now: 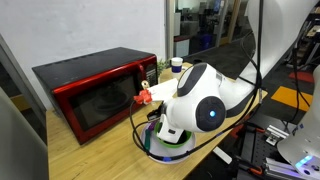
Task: Use the spoon to pick the objects in the green bowl and put them in the green pot
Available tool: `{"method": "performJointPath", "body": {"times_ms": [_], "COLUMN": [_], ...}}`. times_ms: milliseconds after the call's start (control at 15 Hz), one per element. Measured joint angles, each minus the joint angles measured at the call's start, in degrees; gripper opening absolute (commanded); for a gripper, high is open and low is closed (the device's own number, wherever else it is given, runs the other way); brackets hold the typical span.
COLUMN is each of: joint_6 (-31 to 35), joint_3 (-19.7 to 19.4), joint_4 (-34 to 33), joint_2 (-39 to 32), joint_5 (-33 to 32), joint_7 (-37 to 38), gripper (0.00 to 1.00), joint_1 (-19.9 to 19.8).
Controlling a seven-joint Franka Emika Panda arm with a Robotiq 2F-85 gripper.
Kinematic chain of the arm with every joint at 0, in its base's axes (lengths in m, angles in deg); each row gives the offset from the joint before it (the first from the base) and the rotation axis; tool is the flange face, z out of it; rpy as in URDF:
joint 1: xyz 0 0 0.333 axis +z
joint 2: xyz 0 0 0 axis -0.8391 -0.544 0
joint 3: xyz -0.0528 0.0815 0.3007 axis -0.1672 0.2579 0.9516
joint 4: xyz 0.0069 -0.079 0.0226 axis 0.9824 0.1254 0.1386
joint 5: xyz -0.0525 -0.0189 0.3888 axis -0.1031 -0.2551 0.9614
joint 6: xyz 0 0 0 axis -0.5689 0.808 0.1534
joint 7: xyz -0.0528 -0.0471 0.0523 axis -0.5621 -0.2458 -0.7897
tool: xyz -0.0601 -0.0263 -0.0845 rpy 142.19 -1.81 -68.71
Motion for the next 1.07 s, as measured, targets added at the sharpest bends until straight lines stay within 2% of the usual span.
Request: {"method": "performJointPath", "body": {"times_ms": [400, 1067], "joint_6": [6.3, 9.4], "joint_3": [-1.6, -4.6], "joint_4": [0.8, 1.3], "joint_2": [-0.2, 0.3], "joint_5": [2.9, 5.9], "joint_7": [-0.3, -0.2], "gripper": [0.06, 0.06], "joint_1": [-1.7, -4.3]}}
